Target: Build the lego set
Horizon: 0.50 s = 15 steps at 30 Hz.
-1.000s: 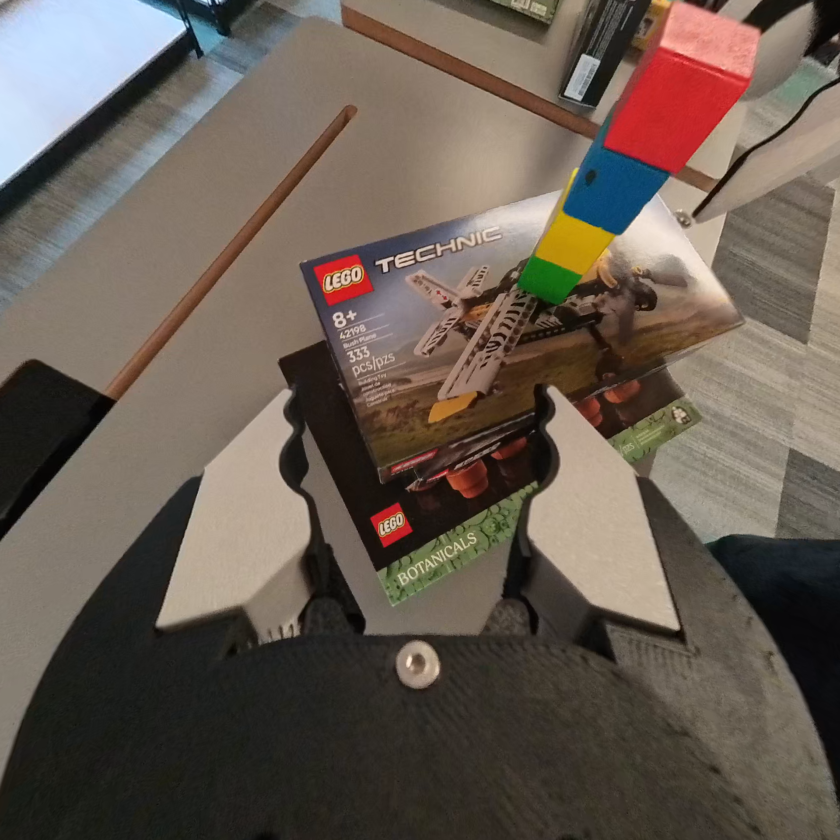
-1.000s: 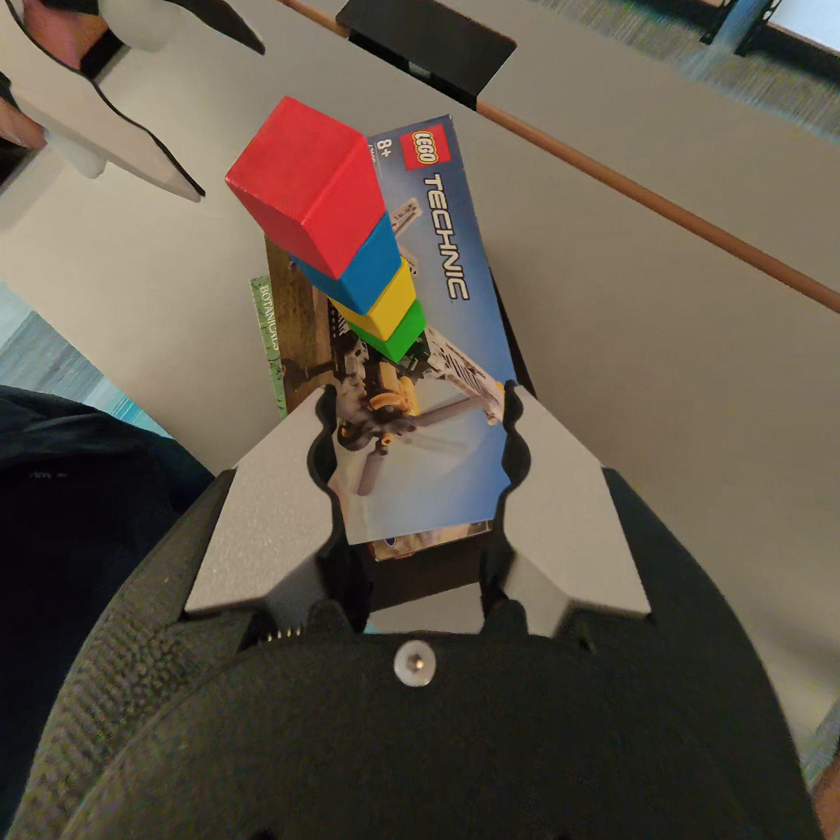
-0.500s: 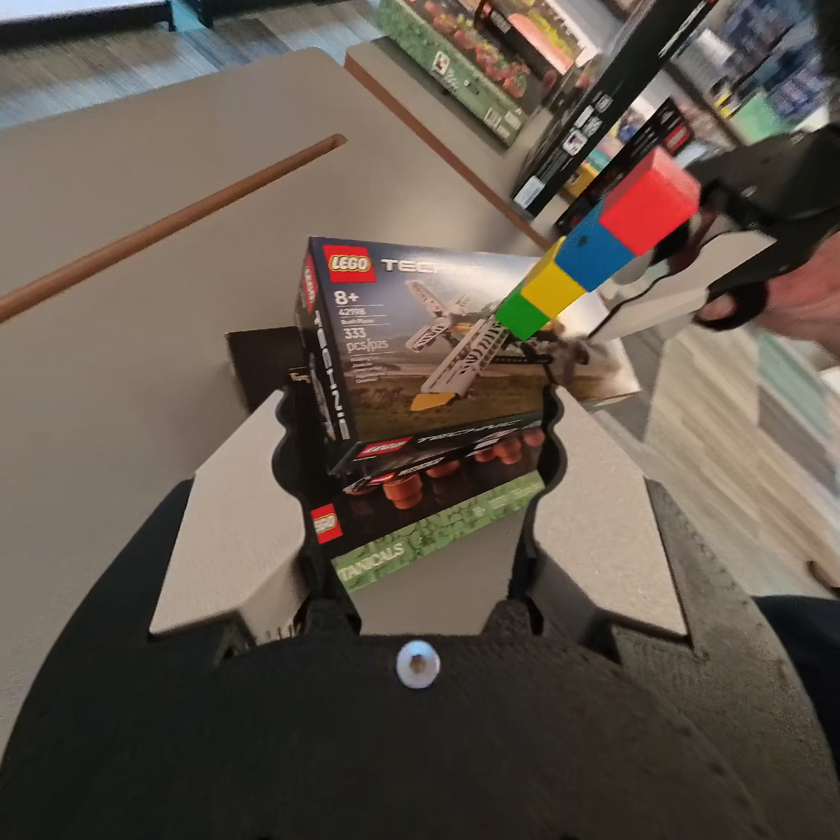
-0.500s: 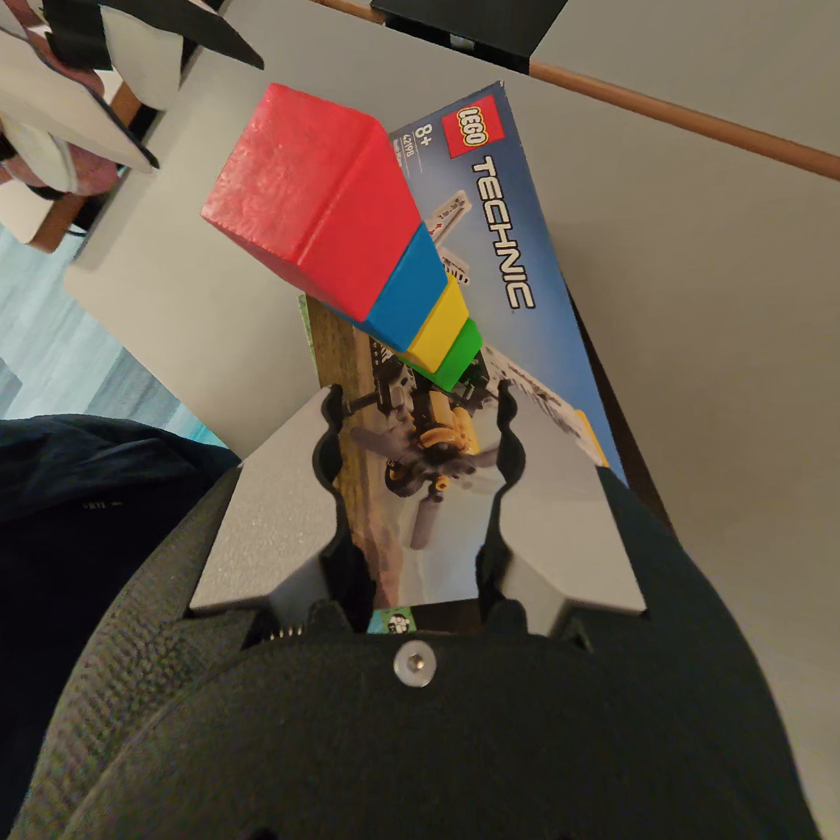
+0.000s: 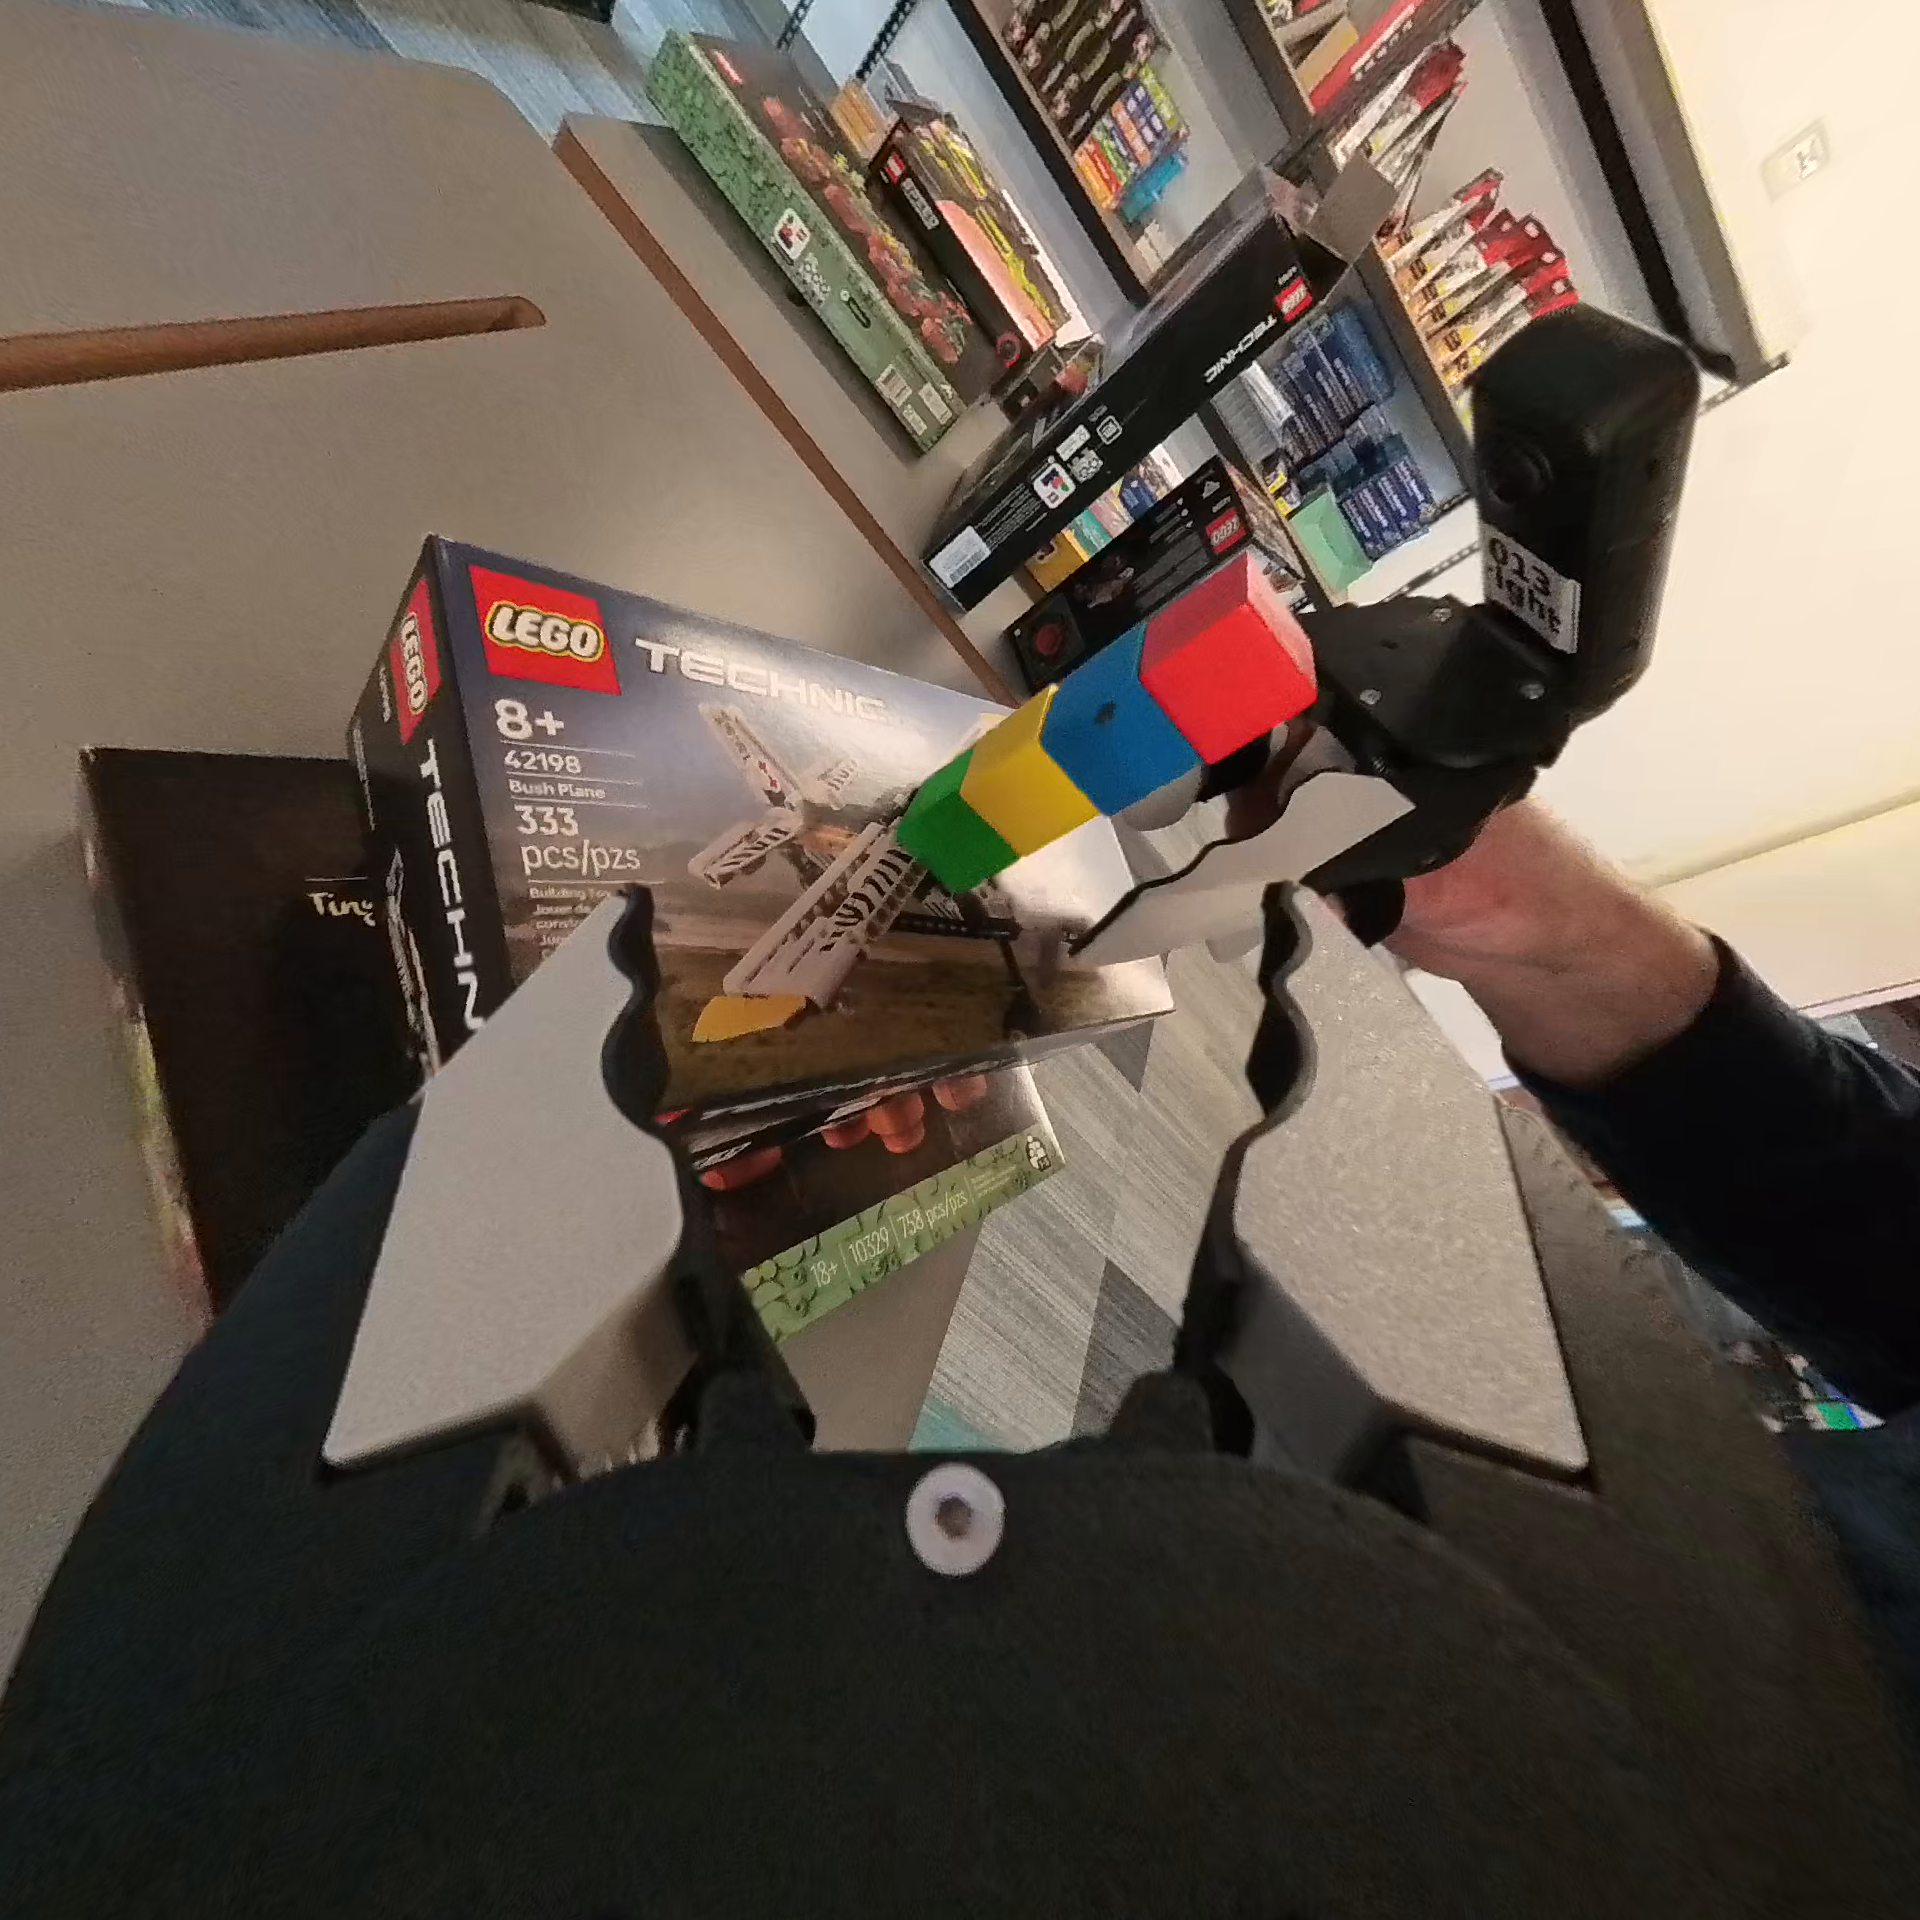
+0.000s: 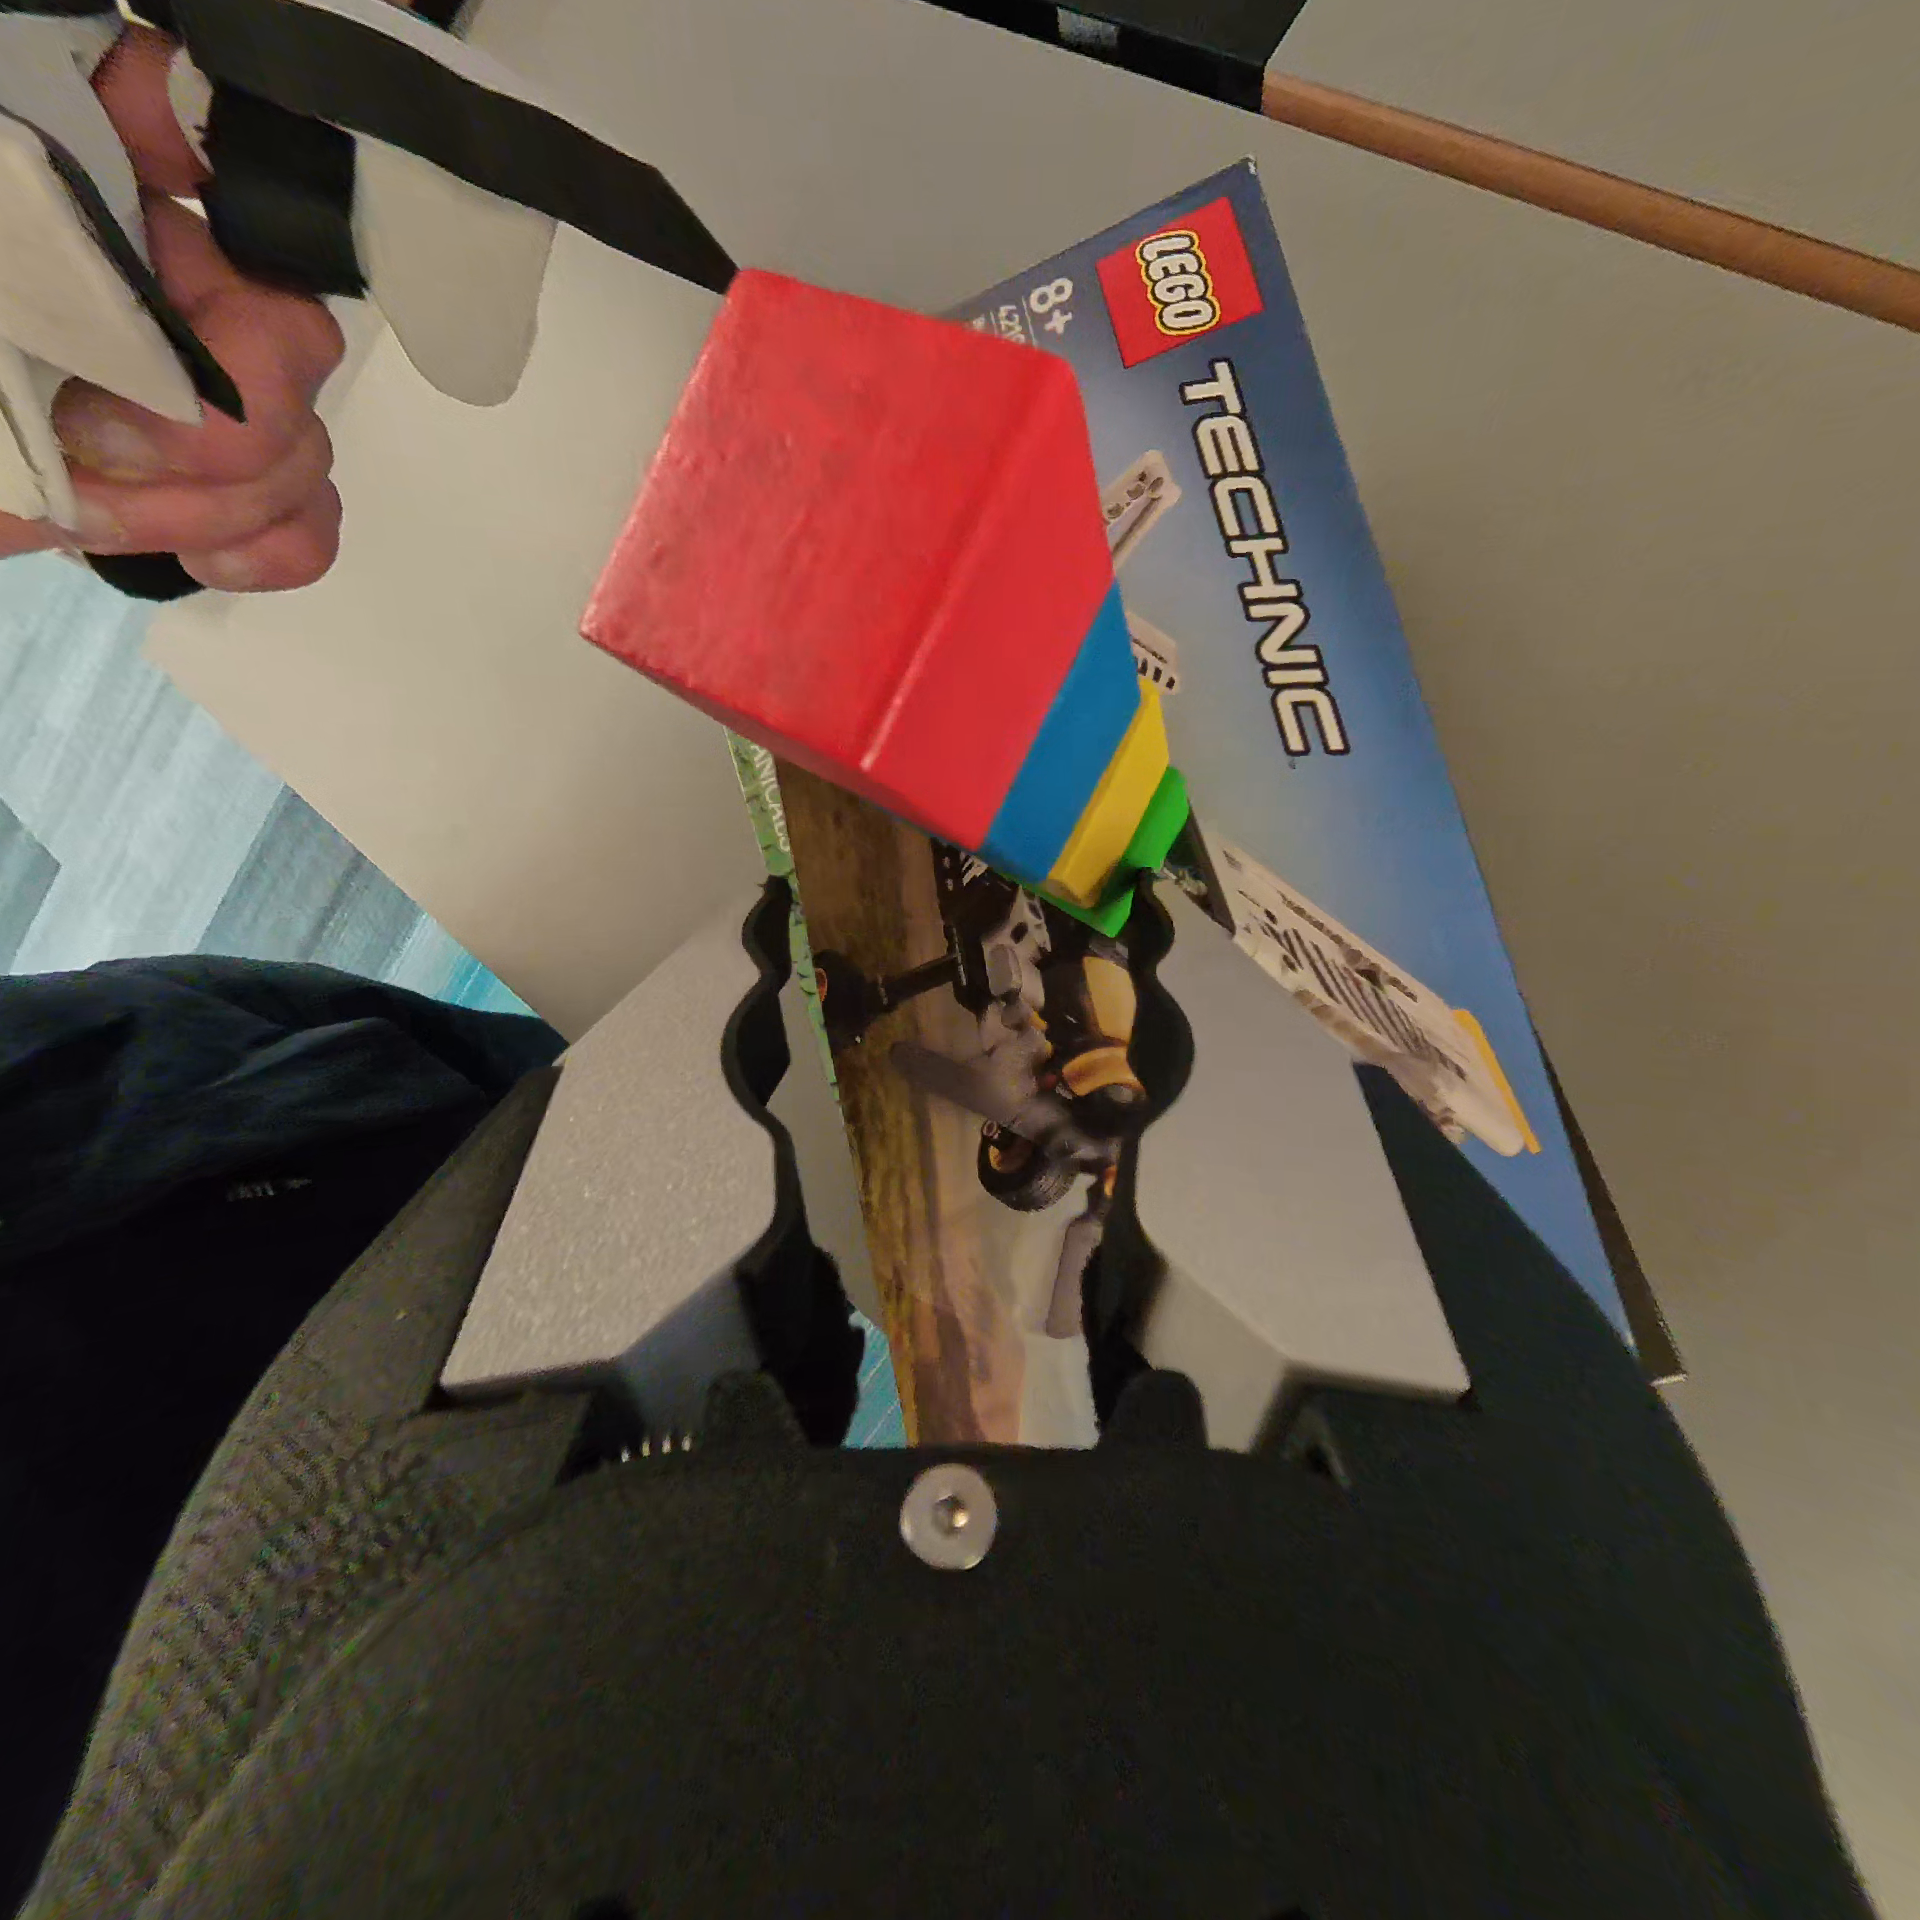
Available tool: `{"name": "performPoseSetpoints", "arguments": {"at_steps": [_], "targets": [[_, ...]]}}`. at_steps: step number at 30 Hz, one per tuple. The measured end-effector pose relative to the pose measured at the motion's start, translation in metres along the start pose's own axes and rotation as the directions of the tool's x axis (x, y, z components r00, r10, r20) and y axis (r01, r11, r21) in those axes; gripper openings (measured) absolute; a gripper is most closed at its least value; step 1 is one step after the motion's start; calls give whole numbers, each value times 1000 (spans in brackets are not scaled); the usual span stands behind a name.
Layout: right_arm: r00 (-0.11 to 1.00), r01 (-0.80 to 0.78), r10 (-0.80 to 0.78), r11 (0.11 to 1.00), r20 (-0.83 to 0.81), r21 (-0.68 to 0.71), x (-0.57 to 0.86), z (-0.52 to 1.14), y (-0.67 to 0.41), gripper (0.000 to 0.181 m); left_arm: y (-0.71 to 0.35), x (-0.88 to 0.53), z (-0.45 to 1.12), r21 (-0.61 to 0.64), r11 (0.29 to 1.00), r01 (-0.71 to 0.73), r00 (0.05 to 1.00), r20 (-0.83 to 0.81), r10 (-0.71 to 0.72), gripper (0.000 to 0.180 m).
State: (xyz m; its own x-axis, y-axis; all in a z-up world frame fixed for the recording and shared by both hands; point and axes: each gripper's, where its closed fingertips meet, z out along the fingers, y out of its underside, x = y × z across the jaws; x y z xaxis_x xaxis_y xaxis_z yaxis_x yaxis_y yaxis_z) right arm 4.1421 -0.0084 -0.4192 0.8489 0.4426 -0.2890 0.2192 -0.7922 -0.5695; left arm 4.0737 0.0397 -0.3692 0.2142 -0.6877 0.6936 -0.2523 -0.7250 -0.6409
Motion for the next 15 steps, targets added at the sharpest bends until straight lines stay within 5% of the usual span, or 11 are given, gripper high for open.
{"name": "performPoseSetpoints", "arguments": {"at_steps": [15], "targets": [[997, -55, 54, 998, 51, 13, -14, 2, -6, 68, 22, -19, -14, 77, 963, 260, 965, -50, -257, 112]]}}
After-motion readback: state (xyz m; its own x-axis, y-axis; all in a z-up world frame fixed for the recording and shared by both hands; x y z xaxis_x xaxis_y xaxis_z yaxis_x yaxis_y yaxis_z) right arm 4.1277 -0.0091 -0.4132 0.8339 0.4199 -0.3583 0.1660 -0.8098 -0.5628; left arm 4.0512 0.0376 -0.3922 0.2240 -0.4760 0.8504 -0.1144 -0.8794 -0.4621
